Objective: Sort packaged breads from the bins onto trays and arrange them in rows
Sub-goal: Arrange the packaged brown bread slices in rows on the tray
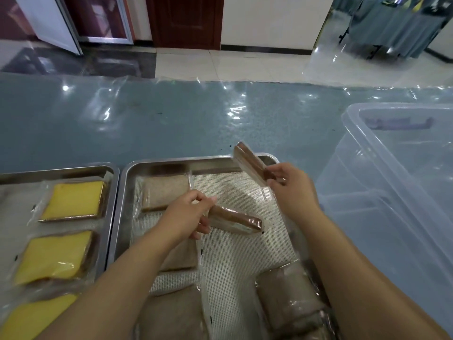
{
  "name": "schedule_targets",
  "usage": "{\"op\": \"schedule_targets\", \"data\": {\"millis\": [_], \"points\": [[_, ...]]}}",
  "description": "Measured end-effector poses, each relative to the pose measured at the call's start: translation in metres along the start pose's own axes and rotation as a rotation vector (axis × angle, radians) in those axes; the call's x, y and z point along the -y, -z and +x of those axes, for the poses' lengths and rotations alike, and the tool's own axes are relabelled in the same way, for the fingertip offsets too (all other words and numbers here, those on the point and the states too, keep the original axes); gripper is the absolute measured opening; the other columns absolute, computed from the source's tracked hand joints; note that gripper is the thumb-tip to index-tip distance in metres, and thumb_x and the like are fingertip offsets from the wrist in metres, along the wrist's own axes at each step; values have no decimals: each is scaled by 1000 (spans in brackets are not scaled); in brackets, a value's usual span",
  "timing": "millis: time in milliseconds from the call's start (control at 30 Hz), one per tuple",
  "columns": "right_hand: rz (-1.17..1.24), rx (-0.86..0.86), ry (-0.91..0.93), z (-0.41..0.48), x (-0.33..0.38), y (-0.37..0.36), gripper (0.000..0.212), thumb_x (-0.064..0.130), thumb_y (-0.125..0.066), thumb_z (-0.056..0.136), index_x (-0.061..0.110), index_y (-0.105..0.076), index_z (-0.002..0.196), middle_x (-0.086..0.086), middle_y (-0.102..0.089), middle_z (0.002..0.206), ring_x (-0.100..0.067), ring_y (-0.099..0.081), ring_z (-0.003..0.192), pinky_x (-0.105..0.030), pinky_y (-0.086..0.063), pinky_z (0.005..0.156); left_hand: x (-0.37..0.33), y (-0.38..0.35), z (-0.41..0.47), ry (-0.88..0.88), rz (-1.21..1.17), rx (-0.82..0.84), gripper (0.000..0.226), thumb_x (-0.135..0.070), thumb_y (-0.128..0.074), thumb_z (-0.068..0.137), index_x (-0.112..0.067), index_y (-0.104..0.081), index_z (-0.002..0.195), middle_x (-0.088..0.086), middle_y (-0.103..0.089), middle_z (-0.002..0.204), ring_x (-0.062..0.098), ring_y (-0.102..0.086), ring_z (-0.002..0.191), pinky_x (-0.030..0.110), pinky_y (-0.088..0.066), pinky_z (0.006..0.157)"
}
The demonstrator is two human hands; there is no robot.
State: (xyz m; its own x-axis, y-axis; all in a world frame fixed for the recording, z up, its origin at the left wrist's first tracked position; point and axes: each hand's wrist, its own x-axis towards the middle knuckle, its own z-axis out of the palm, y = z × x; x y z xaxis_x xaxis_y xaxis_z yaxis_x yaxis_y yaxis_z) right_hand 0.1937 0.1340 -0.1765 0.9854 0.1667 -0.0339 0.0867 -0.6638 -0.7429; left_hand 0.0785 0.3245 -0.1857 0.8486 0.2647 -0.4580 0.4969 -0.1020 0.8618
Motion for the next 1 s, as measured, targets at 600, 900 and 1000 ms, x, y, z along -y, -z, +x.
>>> {"op": "schedule_targets", "data": {"millis": [600,900,1000], "points": [[130,332,-268,-66,-41,-19,49,48,-62,86,26,-48,127,7,-65,103,-11,-66,87,-36,-56,79,20,-22,-19,22,-374,-35,14,0,-59,89,-9,-53,99,15,-65,97,24,-70,78,35,-59,70],[-321,257,-146,-61,-52,2,42,19,-53,94,22,-47,135,-6,-60,125,-24,-58,110,-34,-46,92,39,-29,-24,-305,612,-40,19,-33,-61,89,-30,-57,107,-16,-55,108,2,-52,100,23,-46,85],[-647,293,-127,-61,-43,-2,34,19,-48,94,21,-49,128,-6,-54,127,-28,-55,114,-37,-45,88,46,-22,-18,-370,723,-89,21,-35,-58,90,-29,-56,111,-14,-50,112,6,-45,105,23,-38,86]]}}
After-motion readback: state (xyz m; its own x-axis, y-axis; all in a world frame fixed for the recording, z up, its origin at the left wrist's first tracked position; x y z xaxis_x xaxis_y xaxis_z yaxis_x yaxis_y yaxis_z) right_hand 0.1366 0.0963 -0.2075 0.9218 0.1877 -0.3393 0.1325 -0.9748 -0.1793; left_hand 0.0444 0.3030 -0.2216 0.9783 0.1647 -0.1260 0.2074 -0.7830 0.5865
